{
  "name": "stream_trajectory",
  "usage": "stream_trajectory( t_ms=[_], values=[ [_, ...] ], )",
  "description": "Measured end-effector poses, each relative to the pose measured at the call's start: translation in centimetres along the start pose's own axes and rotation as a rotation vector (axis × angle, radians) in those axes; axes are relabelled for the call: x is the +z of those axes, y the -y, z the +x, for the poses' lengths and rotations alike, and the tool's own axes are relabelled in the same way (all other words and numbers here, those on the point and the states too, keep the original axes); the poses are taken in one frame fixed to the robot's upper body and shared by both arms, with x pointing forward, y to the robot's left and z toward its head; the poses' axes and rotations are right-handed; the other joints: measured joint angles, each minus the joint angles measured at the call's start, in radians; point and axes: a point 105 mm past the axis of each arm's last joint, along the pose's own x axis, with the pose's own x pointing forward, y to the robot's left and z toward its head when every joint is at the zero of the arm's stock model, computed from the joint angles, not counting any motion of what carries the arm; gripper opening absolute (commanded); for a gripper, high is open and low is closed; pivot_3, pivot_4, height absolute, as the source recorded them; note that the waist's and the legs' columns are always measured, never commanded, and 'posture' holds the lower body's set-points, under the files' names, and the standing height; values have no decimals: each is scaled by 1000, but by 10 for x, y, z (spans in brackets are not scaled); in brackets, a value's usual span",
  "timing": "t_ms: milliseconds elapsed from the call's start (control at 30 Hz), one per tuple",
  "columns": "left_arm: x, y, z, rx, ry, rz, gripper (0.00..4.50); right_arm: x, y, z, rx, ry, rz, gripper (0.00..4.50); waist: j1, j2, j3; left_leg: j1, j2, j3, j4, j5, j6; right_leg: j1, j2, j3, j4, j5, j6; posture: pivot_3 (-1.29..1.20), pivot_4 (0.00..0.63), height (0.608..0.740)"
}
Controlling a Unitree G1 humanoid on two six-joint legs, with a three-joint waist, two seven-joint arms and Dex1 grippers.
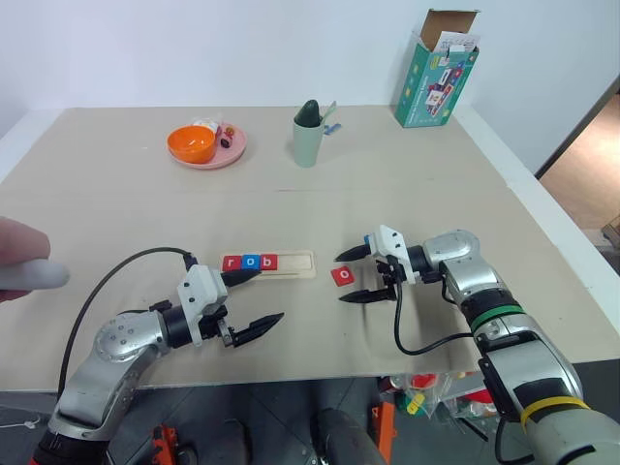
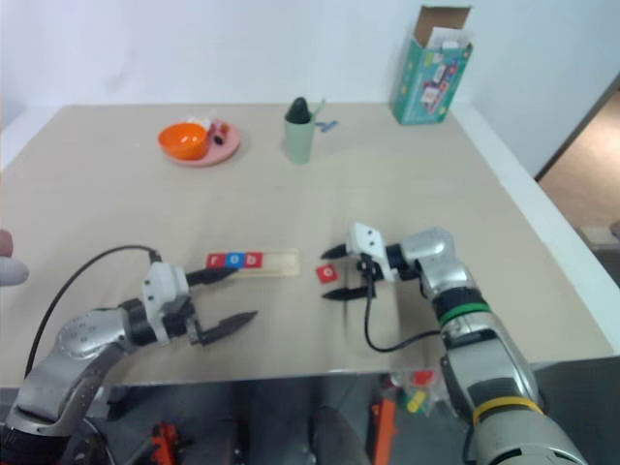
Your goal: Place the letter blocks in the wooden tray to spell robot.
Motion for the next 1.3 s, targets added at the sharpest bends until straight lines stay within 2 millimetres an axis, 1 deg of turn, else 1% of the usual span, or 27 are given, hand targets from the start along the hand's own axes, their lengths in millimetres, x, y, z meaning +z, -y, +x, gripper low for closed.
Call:
stream_trajectory(
  t_ms=[167, 200, 267, 300, 367, 400, 533, 667, 1300],
  values=[
    [-2, 1, -2, 11, -16, 7, 4500, -2, 2, 3, -11, 21, 6, 4243, -1, 0, 0, 2, 0, 0, 0, 0, 0, 1, 1, 0, 0, 1, -1, 0, 150, 740],
    [-2, 1, -2, 12, -17, 7, 4500, -3, 2, 3, -13, 22, 7, 3900, -1, 0, 0, 2, 0, 0, 1, 1, -1, 2, 1, 0, 0, 1, -1, 0, 150, 740],
    [-2, 1, -2, 13, -18, 8, 4500, -3, 3, 3, -19, 27, 14, 3420, -1, 0, 0, 3, 0, 0, 1, 1, -1, 3, 1, 0, 0, 1, -1, 0, 150, 740],
    [-2, 1, -2, 15, -19, 10, 4500, -3, 4, 3, -26, 30, 21, 2920, -1, 0, 0, 4, 0, 0, 1, 1, -1, 4, 1, 0, 0, 1, -1, 0, 150, 740],
    [-3, 1, -2, 18, -22, 12, 4500, -2, 8, 2, -49, 42, 47, 2232, -1, 0, 0, 4, 0, 0, 2, 1, -1, 4, 0, 0, 0, 0, -3, 0, 150, 740],
    [-2, 0, -2, 21, -22, 13, 4500, -1, 10, 2, -59, 51, 61, 2114, -1, 0, 0, 4, 0, 0, 2, 1, -1, 4, 0, 0, 0, 0, -3, 0, 150, 740],
    [-1, -1, -1, 28, -20, 18, 4500, -1, 12, 3, -67, 56, 89, 2114, -1, 0, 0, 4, 0, 0, 2, 1, -1, 5, 0, 0, 0, 1, 0, 0, 150, 740],
    [-1, -2, -1, 29, -22, 19, 4500, -6, 11, 2, -70, 48, 108, 2114, -1, 1, 0, 4, 0, 0, 1, 1, -1, 5, 0, 0, 0, 1, 0, 0, 150, 740],
    [1, -4, 2, 25, -34, 41, 4500, -5, 11, 1, -66, 44, 103, 2114, -1, 1, 1, 4, 0, -1, 1, 1, -1, 5, 0, 0, 0, 1, 0, 0, 150, 740]
  ],
)
